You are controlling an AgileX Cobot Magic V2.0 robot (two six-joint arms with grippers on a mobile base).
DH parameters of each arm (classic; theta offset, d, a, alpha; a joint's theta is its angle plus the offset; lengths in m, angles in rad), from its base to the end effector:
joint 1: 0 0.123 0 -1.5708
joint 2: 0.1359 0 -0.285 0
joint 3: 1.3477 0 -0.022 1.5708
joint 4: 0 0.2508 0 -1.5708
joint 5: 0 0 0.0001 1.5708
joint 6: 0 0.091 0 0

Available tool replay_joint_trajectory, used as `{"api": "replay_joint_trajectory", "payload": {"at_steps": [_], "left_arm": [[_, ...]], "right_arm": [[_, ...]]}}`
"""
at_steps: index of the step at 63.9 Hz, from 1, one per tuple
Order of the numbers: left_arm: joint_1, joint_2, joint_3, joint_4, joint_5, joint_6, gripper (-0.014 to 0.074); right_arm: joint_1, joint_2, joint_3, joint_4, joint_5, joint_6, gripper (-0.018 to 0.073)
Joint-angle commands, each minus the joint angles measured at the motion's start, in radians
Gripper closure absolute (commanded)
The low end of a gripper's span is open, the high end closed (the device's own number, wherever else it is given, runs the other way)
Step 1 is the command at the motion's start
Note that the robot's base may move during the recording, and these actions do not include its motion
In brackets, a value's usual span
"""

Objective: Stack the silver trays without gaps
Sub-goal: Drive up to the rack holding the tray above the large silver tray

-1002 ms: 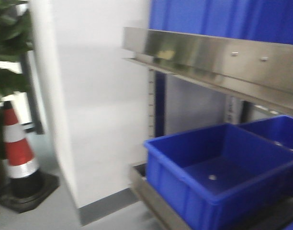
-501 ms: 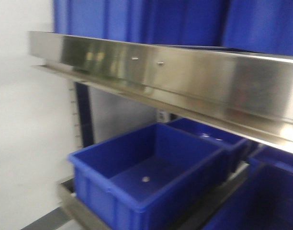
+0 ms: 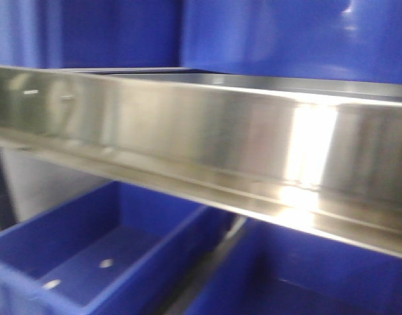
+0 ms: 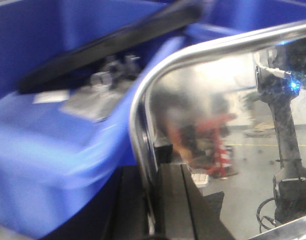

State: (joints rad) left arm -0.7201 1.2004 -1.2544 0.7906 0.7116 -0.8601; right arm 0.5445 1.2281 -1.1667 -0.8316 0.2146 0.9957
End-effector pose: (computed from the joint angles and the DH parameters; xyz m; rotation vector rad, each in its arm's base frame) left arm 0.2181 -0.1351 0.4255 0.1840 1.9203 -0.1426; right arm 0.2477 0.1332 0.4196 -0.1946 1.6945 0.4055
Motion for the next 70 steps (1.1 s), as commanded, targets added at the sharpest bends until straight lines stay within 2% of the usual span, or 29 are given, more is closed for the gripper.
{"api": "replay_joint_trajectory", "payload": {"at_steps": [1,70], "left_arm": [[-0.023,0.003,-0.008,-0.019,-0.103,0.017,0.0613],[-0.023,0.003,-0.008,-0.019,-0.103,0.017,0.0613]], "right_arm": [[0.014,-0.002,-0.008,-0.012,-0.426,0.005,0.0626],[0.014,-0.002,-0.008,-0.012,-0.426,0.005,0.0626]]}}
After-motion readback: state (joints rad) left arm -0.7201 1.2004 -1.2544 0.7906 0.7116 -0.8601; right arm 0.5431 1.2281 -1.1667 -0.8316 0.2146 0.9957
